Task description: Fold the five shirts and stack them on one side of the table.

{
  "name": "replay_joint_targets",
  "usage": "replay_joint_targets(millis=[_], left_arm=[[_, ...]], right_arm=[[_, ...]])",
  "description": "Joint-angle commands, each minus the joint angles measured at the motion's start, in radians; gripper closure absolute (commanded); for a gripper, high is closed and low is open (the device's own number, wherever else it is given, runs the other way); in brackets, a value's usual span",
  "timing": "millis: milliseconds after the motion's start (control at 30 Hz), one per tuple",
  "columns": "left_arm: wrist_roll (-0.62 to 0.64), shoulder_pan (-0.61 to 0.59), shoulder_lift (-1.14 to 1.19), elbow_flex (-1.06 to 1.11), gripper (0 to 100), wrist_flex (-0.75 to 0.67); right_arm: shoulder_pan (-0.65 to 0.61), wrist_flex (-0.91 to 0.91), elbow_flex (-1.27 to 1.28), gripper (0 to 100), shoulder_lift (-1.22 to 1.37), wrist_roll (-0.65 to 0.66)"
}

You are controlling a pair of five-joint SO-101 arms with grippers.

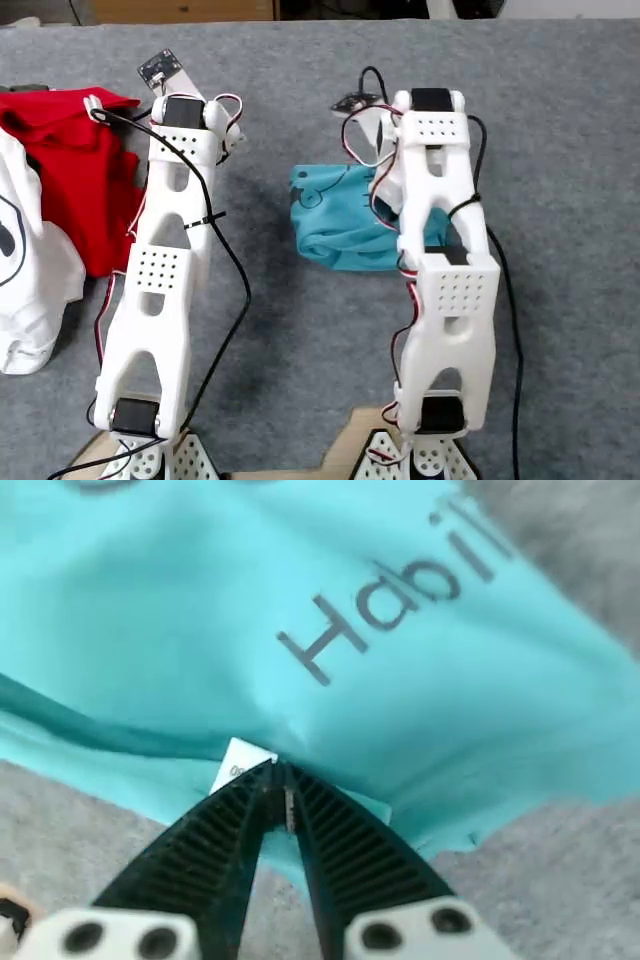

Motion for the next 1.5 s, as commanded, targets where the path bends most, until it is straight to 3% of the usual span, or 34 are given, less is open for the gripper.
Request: replay_joint_targets(millis=[0,333,467,667,900,1033,1133,1267,1467], left_arm=[[-0.011,-0.006,-0.013,-0.046,98,-0.014],[-0.011,-0.006,-0.013,-0.046,98,-0.014],[-0.011,-0.006,-0.013,-0.046,98,-0.014],[-0.041,0.0,-0.013,-0.046,98,-0.014],[-0.055,0.026,-0.021,-0.051,98,-0.008],[-0.152,0.123,-0.048,-0.054,98,0.012],[-0.213,0.229,-0.088,-0.052,98,0.072],[-0.244,0.374,-0.107,-0.051,98,0.121],[-0.249,0.422,-0.131,-0.049,98,0.143]], right_arm=[[0.053,0.025,-0.007,99.4,-0.005,0.017],[0.202,0.02,0.34,99.5,-0.186,0.126],[0.202,-0.031,0.489,99.5,-0.344,0.144],[0.177,-0.175,0.509,99.4,-0.501,0.124],[0.122,-0.287,0.515,99.4,-0.47,0.046],[0.117,-0.46,0.559,99.4,-0.305,-0.002],[0.124,-0.526,0.509,99.4,-0.166,-0.038],[0.157,-0.413,0.317,99.4,-0.15,-0.064],[0.203,-0.35,0.03,99.4,-0.137,-0.066]])
